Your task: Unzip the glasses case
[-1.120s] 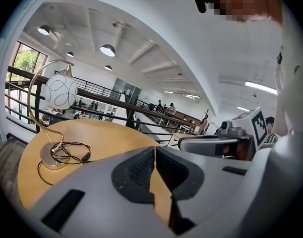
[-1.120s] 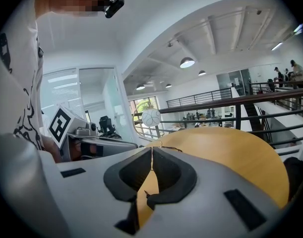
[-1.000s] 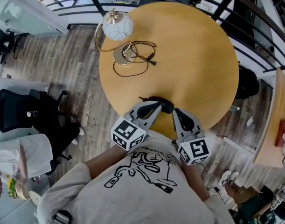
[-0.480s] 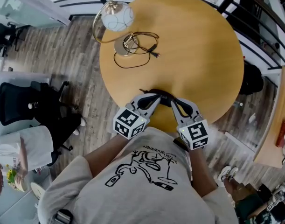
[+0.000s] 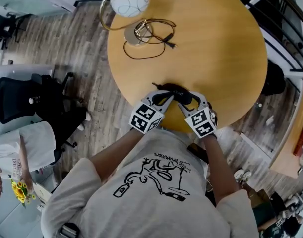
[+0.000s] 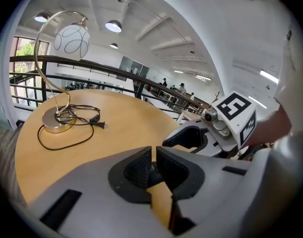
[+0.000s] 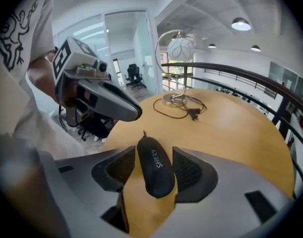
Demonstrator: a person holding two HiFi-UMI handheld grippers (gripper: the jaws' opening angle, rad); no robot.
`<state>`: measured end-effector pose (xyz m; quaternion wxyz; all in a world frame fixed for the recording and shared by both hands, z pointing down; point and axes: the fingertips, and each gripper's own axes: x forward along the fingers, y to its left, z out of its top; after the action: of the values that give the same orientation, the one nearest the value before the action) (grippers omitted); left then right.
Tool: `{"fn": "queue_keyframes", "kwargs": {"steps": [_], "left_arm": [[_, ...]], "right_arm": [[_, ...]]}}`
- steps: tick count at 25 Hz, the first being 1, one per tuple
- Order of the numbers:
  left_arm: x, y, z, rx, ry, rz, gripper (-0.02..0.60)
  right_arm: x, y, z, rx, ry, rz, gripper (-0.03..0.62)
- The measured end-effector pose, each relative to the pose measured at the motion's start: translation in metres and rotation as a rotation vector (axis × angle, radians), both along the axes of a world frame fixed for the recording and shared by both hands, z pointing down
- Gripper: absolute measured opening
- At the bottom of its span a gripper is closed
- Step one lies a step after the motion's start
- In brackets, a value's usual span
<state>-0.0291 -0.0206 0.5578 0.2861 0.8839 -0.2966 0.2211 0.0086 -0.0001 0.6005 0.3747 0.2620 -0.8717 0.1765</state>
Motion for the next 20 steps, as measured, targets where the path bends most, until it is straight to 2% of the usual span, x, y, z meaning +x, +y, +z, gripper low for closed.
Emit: {"fn": "queue_keyframes", "kwargs": {"steps": [3,5,7,12,20], "left_arm": [[-0.004,0.004,0.023,-0.028,-0.025,0.0,0.023],[-0.005,0.008,0.035,-0.046,-0.039,-0.004,0.065],[-0.005,0.012,0.044,-0.067,-0.045,-0.009,0.096],[-0.009,0.016,0.059,-0.103,-0.054,-0.024,0.103],[-0.015,0.021,0.067,-0.129,-0.058,-0.037,0.106]], "right_arm": [[-0.004,0.003,0.029,-0.043,0.084,-0.069,0.276],[-0.003,0.005,0.045,-0.052,0.14,-0.108,0.298],[-0.002,0.006,0.06,-0.057,0.186,-0.145,0.307],[-0.002,0.01,0.093,-0.088,0.266,-0.223,0.313],[0.002,0.008,0.12,-0.101,0.319,-0.229,0.314]]}}
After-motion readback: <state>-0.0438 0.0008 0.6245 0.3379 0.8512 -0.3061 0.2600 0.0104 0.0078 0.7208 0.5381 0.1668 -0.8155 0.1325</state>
